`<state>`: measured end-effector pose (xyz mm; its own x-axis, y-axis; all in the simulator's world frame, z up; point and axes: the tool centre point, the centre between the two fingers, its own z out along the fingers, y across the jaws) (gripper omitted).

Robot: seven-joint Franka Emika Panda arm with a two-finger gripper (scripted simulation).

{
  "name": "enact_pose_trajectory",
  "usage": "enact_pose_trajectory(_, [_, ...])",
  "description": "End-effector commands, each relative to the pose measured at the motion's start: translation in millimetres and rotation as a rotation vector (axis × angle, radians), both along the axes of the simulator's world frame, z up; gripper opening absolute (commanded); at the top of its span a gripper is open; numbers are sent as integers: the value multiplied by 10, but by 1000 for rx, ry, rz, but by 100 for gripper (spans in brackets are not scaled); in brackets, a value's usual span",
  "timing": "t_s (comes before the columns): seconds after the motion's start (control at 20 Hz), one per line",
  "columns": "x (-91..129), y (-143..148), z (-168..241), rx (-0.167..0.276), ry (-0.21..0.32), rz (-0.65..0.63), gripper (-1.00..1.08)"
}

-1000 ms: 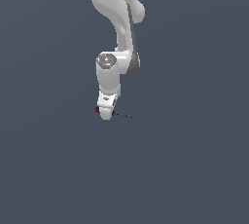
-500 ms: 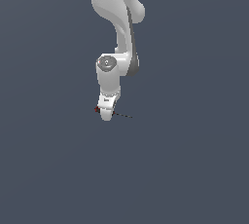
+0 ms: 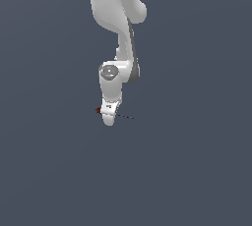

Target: Pick up the object and move it to a goal position.

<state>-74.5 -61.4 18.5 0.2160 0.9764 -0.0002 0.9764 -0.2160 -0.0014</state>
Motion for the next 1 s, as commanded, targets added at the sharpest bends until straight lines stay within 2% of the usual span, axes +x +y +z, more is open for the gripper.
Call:
enact_pose_trajectory(0.0, [6, -3, -36, 0, -1, 0, 100])
enact_pose_trajectory(0.05, [6, -3, -39, 0, -1, 0, 100])
enact_pose_trajectory(0.1, [6, -3, -39, 0, -1, 0, -100])
enact_pose_trajectory(0.65, [7, 1, -37, 0, -1, 0, -100])
enact_pose_trajectory(0.95, [6, 181, 14, 0, -1, 0, -100])
